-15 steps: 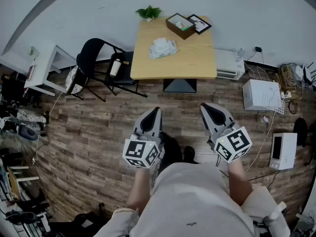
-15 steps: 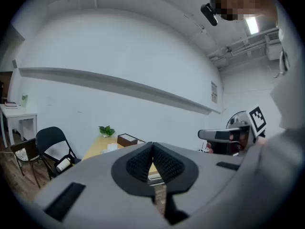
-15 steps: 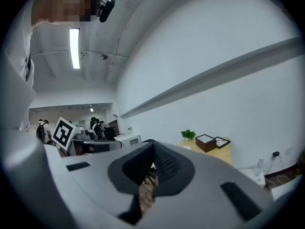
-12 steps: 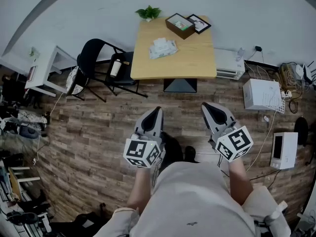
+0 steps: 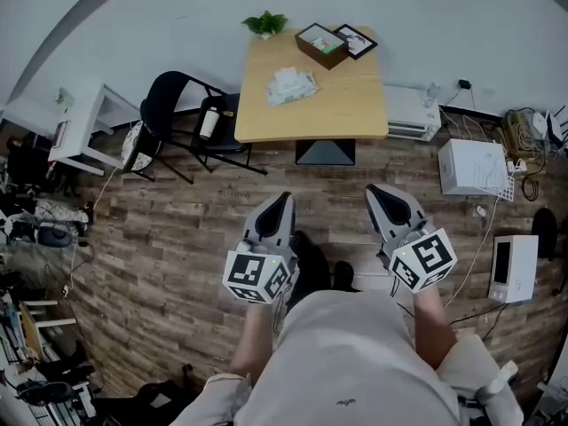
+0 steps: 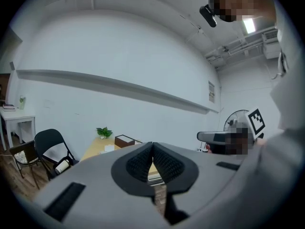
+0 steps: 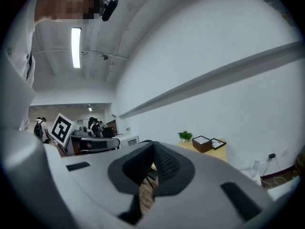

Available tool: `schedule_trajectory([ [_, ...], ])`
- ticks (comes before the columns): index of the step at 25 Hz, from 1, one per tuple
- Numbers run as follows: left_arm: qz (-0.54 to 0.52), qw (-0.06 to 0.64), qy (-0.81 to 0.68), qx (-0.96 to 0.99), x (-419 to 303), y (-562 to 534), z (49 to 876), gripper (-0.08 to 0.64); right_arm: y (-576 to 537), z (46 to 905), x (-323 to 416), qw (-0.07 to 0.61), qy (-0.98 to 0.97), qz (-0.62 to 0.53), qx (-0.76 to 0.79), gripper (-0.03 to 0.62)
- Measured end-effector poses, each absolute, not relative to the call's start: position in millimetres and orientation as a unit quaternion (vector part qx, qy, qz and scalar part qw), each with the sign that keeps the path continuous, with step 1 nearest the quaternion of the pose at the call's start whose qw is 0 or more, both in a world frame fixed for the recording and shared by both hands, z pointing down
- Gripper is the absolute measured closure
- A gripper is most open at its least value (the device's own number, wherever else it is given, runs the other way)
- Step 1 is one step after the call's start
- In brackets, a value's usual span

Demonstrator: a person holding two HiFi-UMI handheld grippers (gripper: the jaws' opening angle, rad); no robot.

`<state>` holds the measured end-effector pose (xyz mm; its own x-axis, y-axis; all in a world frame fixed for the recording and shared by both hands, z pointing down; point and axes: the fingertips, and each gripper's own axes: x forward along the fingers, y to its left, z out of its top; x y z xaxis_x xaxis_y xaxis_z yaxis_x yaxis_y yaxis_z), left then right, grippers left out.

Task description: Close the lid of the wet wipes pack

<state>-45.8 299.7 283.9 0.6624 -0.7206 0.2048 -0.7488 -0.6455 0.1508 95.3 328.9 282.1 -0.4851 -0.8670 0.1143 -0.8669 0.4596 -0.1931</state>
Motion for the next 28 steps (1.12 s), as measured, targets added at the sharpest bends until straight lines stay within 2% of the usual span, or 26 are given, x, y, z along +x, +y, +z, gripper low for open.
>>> schedule_trajectory([
  [20, 0.066, 0.109, -0.43, 0.894, -68, 272, 295, 0.551, 304, 287, 82, -0.017, 0.857, -0.11, -0.503, 0.584],
  [28, 0.063, 0.104, -0.406, 0.906, -59, 221, 294, 0.549, 254, 285, 79, -0.025, 0.862, -0.105, -0.495, 0.524],
])
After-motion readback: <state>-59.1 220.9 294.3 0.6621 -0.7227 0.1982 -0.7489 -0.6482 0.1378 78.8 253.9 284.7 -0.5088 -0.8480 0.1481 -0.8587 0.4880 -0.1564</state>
